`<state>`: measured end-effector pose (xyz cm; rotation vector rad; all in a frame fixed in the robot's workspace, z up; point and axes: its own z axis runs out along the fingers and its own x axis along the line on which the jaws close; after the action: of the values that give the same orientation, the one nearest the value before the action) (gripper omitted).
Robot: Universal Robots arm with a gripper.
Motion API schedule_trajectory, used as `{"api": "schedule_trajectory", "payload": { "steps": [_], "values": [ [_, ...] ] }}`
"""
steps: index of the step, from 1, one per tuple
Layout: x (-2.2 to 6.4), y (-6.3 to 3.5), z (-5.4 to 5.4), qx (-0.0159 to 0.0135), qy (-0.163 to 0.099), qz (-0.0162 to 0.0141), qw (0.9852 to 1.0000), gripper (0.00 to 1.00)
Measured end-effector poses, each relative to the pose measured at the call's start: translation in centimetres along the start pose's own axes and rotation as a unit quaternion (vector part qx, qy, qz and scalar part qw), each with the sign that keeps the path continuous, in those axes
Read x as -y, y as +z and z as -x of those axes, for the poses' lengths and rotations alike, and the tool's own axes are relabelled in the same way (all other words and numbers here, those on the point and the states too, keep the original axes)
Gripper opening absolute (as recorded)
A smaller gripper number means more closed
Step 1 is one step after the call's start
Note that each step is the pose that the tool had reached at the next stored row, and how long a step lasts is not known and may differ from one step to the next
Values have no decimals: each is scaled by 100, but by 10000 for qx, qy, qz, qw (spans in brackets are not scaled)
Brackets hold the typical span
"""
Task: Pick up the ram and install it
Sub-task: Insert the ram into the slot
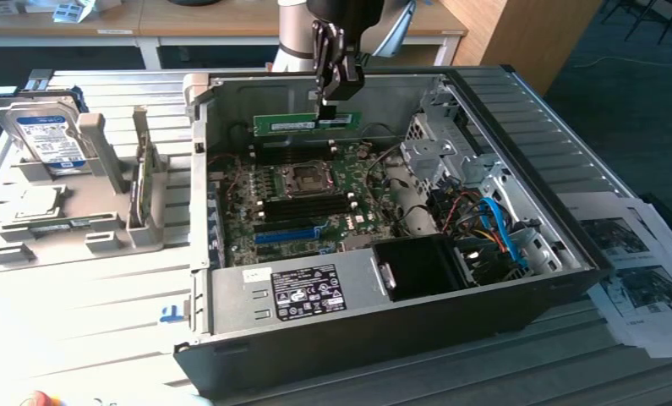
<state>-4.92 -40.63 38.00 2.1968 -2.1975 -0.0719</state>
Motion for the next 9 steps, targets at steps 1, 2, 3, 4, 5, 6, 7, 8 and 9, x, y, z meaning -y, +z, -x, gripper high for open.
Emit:
{"api": "schedule_trajectory", "payload": {
  "steps": [1,2,3,4,5,6,7,8,9],
  "values": [
    [0,0,0,0,0,0,10000,12],
    [0,0,0,0,0,0,10000,12],
    [0,0,0,0,0,0,10000,12],
    [0,0,0,0,0,0,10000,12],
    [0,0,0,0,0,0,10000,12],
    [1,22,0,0,0,0,10000,12],
    [2,33,0,0,0,0,10000,12],
    [2,42,0,0,0,0,10000,12],
    [3,51,0,1,0,0,10000,12]
  ]
}}
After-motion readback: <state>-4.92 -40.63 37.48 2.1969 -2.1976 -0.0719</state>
